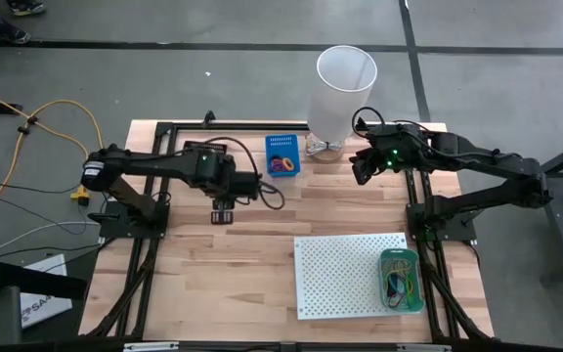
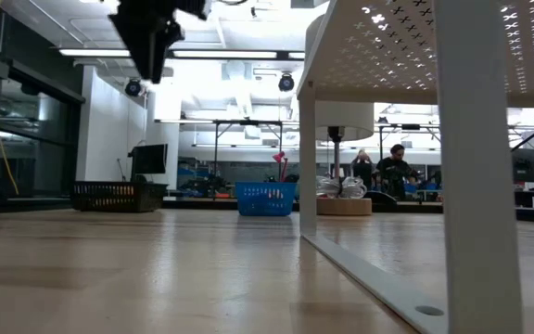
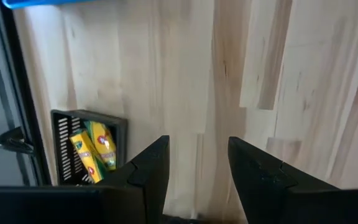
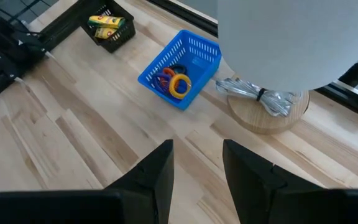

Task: Pick & Place Office Desk Supplies
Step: Put the black bin with the crayon boxes on the shelf

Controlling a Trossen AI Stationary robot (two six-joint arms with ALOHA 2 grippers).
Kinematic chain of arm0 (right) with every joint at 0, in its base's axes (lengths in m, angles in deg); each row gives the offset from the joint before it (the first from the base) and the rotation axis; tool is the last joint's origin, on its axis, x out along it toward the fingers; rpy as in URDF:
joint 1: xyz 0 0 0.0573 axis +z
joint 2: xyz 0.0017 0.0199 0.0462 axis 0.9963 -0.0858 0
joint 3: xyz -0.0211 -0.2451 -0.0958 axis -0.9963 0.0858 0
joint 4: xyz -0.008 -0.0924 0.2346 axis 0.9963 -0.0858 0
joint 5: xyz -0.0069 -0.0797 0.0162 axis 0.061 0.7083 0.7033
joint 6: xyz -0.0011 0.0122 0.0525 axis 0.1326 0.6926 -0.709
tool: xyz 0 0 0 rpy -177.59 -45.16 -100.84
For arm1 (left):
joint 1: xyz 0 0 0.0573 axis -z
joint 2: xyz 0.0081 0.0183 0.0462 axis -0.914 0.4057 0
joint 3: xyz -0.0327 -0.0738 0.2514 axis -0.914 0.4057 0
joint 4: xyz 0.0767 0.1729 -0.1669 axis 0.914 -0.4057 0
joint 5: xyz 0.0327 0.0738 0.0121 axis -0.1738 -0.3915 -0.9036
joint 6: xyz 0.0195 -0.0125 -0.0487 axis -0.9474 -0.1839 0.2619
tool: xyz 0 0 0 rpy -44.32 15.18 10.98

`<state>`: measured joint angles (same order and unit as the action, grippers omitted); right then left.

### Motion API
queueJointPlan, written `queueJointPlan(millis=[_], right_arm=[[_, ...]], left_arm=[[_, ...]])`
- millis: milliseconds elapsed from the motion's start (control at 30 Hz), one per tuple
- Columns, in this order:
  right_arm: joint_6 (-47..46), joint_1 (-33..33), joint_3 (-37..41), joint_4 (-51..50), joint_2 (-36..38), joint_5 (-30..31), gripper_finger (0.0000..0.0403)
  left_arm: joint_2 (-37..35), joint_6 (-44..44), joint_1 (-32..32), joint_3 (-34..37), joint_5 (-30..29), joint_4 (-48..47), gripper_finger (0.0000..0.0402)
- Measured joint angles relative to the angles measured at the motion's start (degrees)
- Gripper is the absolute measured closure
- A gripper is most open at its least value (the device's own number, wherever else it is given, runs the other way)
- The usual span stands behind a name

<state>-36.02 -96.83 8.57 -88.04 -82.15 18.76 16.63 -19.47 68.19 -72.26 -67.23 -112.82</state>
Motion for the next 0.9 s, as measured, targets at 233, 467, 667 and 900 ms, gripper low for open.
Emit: queueJointPlan(millis=[233, 467, 667, 900], right_arm=[[-0.01, 0.00, 0.00, 0.35, 0.00, 0.00, 0.0277], [-0.02, 0.00, 0.00, 0.61, 0.00, 0.00, 0.0277], [-0.02, 0.00, 0.00, 0.65, 0.00, -0.02, 0.0277], [-0.02, 0.01, 0.00, 0.68, 0.00, -0.01, 0.0277]], left_arm=[[-5.77, -1.08, -3.94, 10.18, 6.20, 7.70, 0.0247], [-17.50, -2.77, -9.29, 23.79, 6.88, 16.74, 0.0247], [-21.20, -4.39, -13.85, 30.01, 4.76, 18.54, 0.0247], [-20.18, -12.83, -21.03, 33.22, 3.82, 20.90, 0.0247]])
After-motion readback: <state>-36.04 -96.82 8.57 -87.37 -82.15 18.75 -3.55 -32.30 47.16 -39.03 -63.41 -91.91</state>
